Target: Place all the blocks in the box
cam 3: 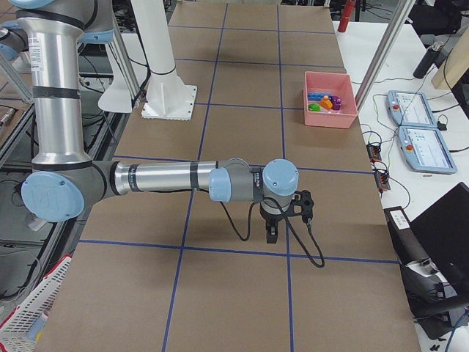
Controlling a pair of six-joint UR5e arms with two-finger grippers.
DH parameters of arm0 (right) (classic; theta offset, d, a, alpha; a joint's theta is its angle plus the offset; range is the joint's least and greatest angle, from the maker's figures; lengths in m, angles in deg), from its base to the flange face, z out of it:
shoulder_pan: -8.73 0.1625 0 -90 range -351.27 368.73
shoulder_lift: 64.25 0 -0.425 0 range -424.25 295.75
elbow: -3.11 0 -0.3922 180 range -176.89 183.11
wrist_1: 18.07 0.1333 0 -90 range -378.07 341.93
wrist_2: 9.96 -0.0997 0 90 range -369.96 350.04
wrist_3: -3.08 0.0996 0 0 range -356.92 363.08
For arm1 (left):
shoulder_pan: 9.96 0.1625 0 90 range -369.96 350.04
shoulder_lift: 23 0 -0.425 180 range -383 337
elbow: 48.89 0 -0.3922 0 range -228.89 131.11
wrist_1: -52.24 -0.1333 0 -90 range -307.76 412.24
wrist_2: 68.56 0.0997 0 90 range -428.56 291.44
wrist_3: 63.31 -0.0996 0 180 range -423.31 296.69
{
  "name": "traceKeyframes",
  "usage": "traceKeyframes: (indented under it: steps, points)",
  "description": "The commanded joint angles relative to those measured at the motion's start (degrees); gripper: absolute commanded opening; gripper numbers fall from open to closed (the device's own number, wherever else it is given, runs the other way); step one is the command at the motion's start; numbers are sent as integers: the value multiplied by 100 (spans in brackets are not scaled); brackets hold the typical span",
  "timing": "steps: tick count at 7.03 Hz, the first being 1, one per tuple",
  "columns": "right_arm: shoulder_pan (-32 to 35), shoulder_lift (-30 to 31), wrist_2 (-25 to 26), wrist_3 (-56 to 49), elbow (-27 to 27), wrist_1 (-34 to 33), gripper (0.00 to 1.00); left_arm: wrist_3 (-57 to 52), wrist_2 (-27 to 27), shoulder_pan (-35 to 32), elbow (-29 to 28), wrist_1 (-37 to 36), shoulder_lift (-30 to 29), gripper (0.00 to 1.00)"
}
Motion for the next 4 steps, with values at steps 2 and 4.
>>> traceKeyframes:
  steps: [2, 4]
  points:
    - [157, 521, 55, 26, -7, 897, 100, 0, 0, 0, 18, 2, 0, 100]
    - [228, 539, 55, 17, -16, 906, 100, 0, 0, 0, 10, 11, 9, 100]
